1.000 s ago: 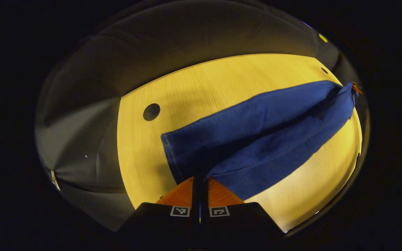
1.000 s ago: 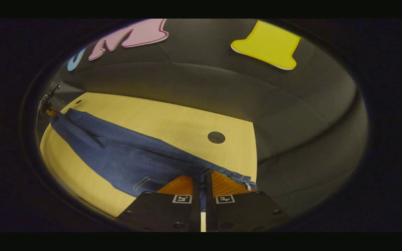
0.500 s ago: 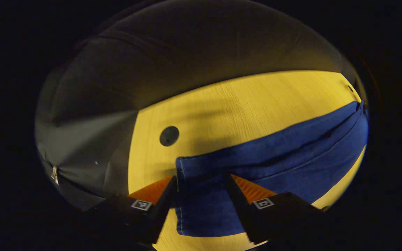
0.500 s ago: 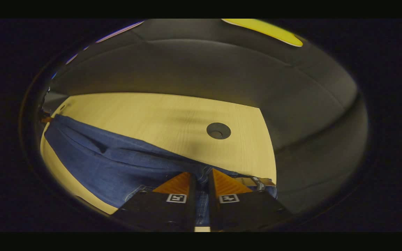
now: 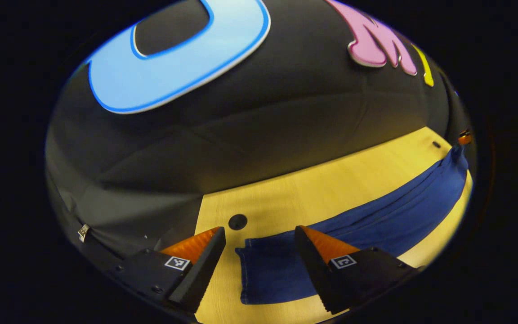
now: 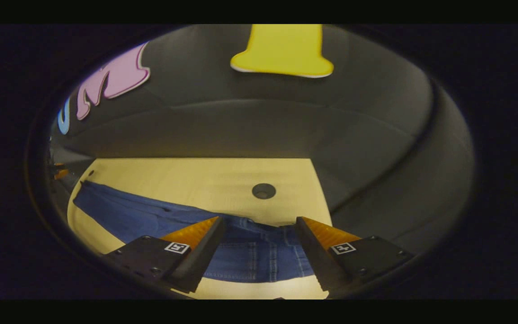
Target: Grasp the waist and the cuffs of the jeans and fold them to make the two legs overlap; first hold the waist and fold one-third of the jeans toward the cuffs, then hold the cuffs and fold the remaining one-third in the same direction to finish folding.
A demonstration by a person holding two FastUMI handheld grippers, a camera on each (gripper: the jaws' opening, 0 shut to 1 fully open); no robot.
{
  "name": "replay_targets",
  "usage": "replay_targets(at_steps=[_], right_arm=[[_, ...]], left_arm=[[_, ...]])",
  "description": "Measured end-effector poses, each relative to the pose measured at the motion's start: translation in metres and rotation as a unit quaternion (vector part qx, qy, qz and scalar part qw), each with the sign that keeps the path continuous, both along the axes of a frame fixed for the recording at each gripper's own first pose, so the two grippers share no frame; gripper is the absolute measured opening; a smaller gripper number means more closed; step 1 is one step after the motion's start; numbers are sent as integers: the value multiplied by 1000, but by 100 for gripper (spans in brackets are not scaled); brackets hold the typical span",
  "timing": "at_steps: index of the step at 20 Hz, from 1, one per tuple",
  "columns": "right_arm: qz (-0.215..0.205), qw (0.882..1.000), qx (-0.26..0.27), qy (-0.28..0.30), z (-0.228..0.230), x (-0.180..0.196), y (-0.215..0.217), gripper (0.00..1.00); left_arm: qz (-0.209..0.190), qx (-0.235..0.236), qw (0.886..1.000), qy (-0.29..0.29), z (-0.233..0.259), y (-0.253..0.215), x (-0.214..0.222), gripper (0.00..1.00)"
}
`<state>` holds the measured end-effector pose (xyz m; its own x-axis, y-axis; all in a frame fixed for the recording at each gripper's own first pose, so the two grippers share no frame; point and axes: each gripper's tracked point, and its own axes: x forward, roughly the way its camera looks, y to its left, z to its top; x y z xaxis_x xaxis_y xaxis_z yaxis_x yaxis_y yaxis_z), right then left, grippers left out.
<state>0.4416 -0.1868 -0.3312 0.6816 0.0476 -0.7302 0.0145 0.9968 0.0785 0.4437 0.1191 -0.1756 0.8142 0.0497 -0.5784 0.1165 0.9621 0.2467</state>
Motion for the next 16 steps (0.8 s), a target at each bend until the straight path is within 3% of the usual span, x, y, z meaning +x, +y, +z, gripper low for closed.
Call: replay_targets(at_steps=[4,5,6,10,16], right_arm=[[-85,995,58,16,20,-34,-39,98],[-110,991,71,26,17,-43,-47,94],[-137,986,85,35,13,-52,-54,99],[-244,952,162,84,-13,-82,-63,98],[-317,915,189,165,-86,-105,-60,98]], left_arm=[[-47,-21,998,-23,20,-30,-59,97],[-50,-33,998,-24,22,-41,-75,97],[-51,-48,997,-27,23,-52,-88,97],[-62,-78,995,-31,24,-80,-130,97],[-95,-43,995,-9,6,-105,-167,98]])
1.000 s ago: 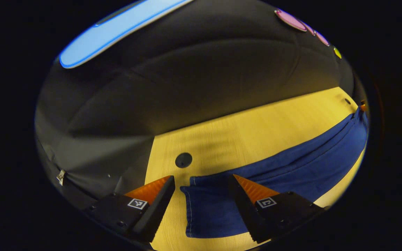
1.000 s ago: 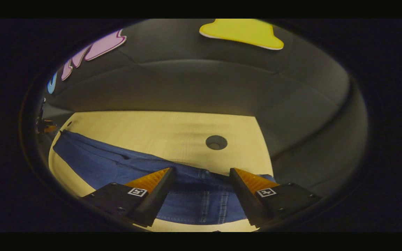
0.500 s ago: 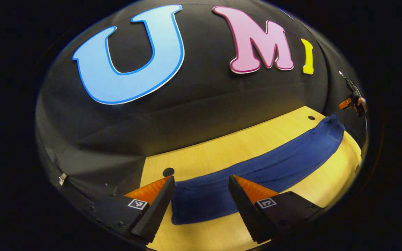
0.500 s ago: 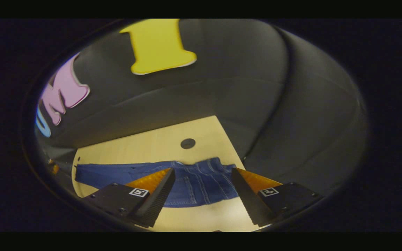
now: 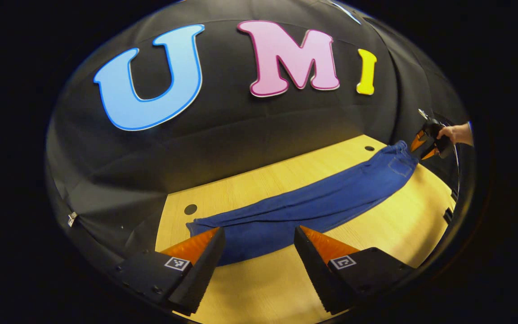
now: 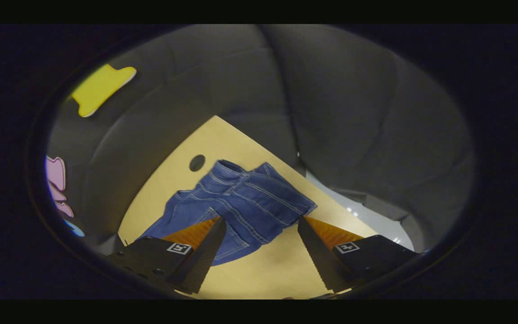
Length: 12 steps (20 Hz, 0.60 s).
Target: Grasp the waist and the cuffs of the jeans and fold them to make the two legs overlap; first hold the waist and fold one-third of the jeans toward the cuffs, then hold the cuffs and fold the remaining one-third in the same direction to finish folding.
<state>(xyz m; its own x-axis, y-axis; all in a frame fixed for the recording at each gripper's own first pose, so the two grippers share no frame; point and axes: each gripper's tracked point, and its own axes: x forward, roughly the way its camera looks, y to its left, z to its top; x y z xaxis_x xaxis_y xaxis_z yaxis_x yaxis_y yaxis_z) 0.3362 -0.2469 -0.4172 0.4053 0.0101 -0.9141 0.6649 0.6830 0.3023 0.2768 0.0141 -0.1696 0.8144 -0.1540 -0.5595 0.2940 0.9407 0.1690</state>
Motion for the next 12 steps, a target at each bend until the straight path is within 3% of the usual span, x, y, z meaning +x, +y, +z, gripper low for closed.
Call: replay_targets(at_steps=[5,6,7,10,12], right_arm=[[-89,994,38,41,-44,-1,11,99],[-116,992,31,26,-44,9,2,93],[-122,991,35,32,-47,11,1,98],[-143,989,41,12,-46,12,0,46],[-126,991,34,0,-50,14,0,14]], left_arm=[[9,10,1000,16,-14,-1,-8,98],[15,10,1000,19,-18,0,-10,97],[18,8,1000,21,-20,-1,-11,98],[19,15,999,31,-32,-4,-17,98],[24,18,999,33,-39,-7,-23,98]])
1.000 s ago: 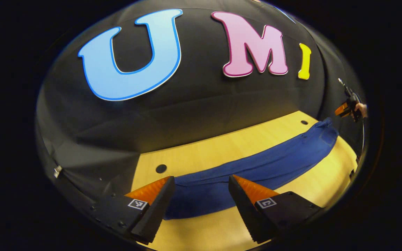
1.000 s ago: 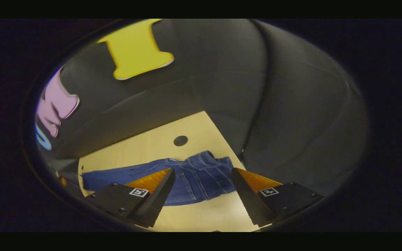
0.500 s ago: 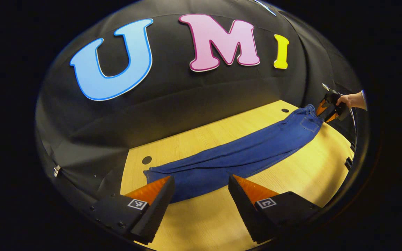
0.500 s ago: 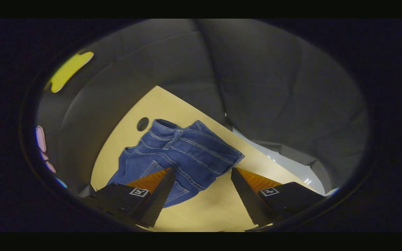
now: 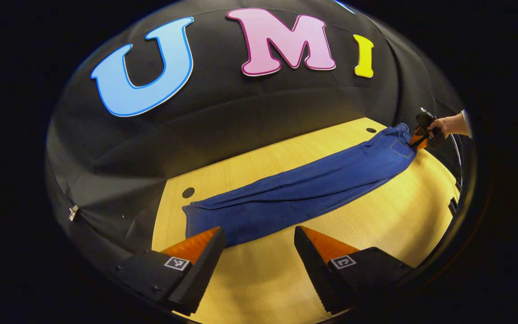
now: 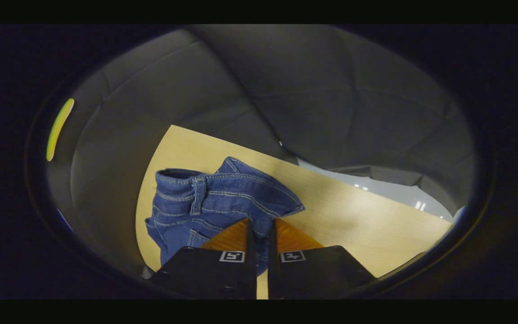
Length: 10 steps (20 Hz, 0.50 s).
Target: Grasp the waist and the cuffs of the jeans and fold them to make the two legs overlap; first hold the waist and fold one-third of the jeans toward the cuffs, then hold the cuffs and fold the remaining one-third in the same direction to finish folding.
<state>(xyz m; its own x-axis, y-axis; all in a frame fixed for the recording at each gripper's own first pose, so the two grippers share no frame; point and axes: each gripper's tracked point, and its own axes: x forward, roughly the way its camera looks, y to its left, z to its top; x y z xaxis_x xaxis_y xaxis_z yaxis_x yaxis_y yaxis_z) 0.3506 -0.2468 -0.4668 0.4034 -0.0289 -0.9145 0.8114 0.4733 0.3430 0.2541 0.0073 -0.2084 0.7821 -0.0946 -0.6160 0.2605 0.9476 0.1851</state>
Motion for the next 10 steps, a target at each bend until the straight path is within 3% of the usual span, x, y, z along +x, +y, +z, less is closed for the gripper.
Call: replay_targets(at_steps=[2,3,6,10], right_arm=[[18,1000,-5,-3,5,-3,-1,8],[22,1000,-4,-7,9,-2,0,14],[41,998,-6,-39,19,5,4,14],[65,994,-15,-88,41,9,6,1]], left_arm=[[2,-9,1000,8,-9,-5,-7,98],[3,-9,1000,12,-12,-5,-11,98],[11,-3,1000,17,-15,-1,-20,98],[34,-15,999,16,-11,5,-27,98]])
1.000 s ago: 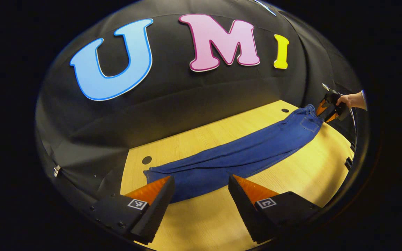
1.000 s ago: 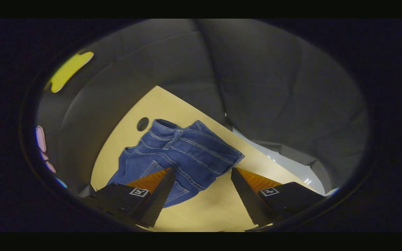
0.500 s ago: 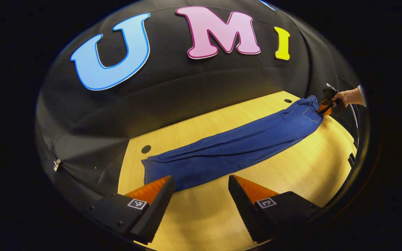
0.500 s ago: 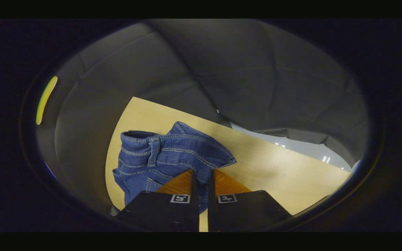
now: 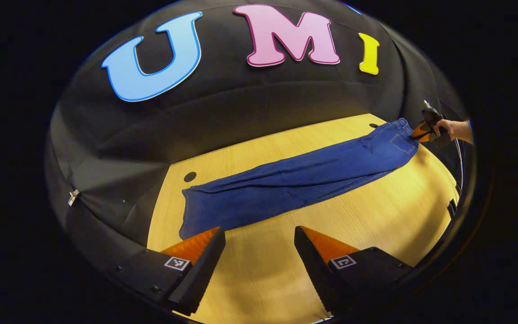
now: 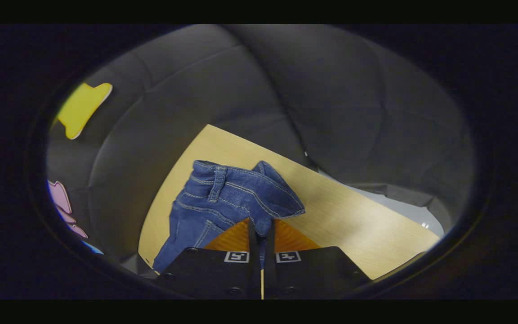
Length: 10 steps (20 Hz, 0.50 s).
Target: Grasp the waist and the cuffs of the jeans and fold them to make the two legs overlap; first hold the waist and fold one-third of the jeans toward the cuffs, then hold the cuffs and fold the remaining one-third in the same direction to finish folding.
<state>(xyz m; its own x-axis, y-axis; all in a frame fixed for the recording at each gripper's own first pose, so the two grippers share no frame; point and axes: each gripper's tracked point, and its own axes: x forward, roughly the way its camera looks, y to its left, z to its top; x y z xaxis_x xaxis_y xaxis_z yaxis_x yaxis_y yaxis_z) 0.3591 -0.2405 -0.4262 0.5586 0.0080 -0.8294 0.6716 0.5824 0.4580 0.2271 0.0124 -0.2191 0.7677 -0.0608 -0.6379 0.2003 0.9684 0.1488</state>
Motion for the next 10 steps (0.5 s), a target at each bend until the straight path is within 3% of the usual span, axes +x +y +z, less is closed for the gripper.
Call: replay_targets(at_steps=[1,3,4,6,8,9,10], right_arm=[[4,1000,0,-8,5,2,1,7],[13,999,-9,-34,27,10,9,7],[27,998,-23,-50,35,10,8,1],[59,992,-72,-81,55,12,15,0],[99,984,-102,-108,74,18,32,12],[115,979,-115,-122,83,21,41,12],[131,974,-126,-138,92,26,51,0]], left_arm=[[5,-4,1000,-3,2,2,1,98],[15,-25,1000,-6,4,4,4,98],[17,-42,999,-8,6,3,5,98],[17,-66,998,-13,12,8,7,98],[24,-81,996,-19,18,23,3,98],[28,-91,995,-21,21,32,-1,98],[34,-103,994,-19,21,40,-4,98]])
